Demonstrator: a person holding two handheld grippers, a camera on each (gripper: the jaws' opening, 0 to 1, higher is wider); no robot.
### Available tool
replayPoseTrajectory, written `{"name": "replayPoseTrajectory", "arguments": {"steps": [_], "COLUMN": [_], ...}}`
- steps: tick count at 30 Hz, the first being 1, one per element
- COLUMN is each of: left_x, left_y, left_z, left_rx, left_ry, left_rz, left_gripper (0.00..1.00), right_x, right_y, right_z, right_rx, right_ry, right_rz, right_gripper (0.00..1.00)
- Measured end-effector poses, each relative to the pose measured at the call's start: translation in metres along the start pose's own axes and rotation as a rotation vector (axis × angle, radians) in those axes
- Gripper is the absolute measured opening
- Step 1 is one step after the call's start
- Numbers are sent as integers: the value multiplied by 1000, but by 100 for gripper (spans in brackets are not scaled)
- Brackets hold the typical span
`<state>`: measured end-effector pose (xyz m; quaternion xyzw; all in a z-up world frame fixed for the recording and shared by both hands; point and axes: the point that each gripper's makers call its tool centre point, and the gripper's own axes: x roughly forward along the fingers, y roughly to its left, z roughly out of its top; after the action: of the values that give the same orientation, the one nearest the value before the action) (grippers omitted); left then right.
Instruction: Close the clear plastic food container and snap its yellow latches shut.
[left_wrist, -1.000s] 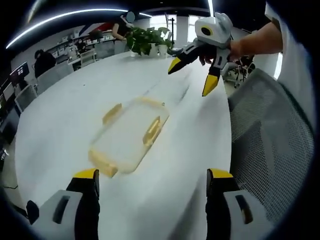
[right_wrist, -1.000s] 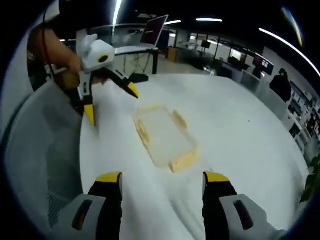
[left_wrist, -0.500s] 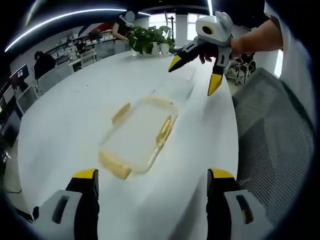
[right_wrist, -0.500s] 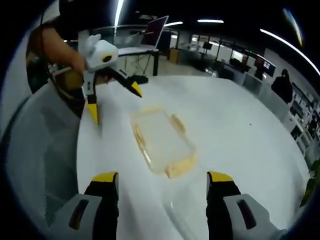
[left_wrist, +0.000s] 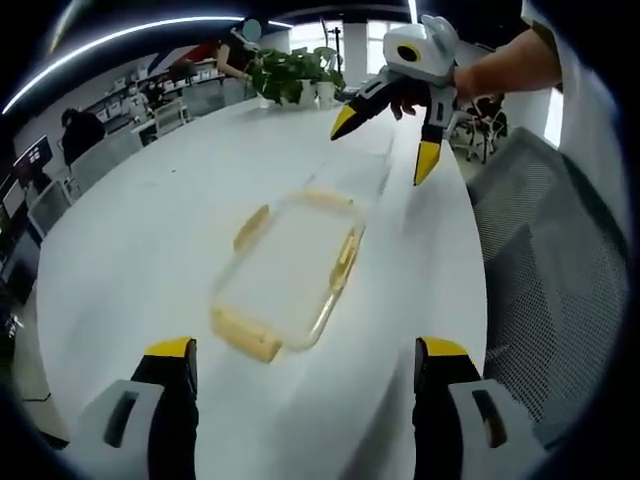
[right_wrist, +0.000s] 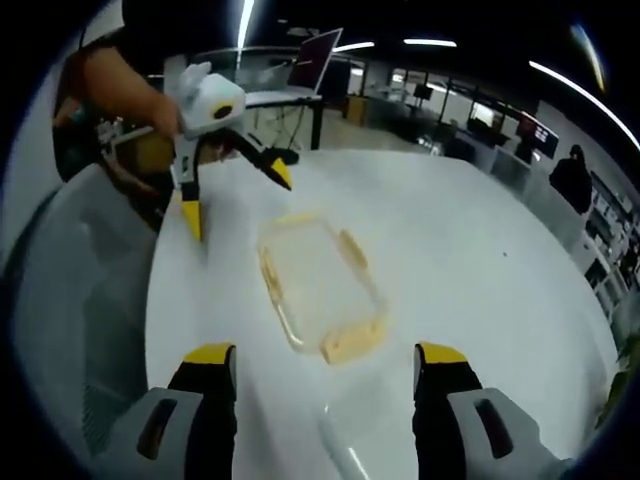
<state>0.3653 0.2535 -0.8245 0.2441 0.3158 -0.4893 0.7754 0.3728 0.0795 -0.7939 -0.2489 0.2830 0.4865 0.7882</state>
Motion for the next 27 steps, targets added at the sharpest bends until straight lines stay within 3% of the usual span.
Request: {"name": "replayPoseTrajectory", "arguments": {"steps": [19,27], "left_x": [6,8], "left_y": [7,11], "left_z": [-7,-11], "left_rx": [51,95], "left_ry": [41,74], "left_rz": [-20,-37], "left_gripper": [88,88], "right_x": [10,17], "right_y": [-8,-6], "right_z": [2,-2], "right_rx": [-70,-144], "right_ry": [33,81], "right_rz": [37,80], "right_gripper": [68,69]}}
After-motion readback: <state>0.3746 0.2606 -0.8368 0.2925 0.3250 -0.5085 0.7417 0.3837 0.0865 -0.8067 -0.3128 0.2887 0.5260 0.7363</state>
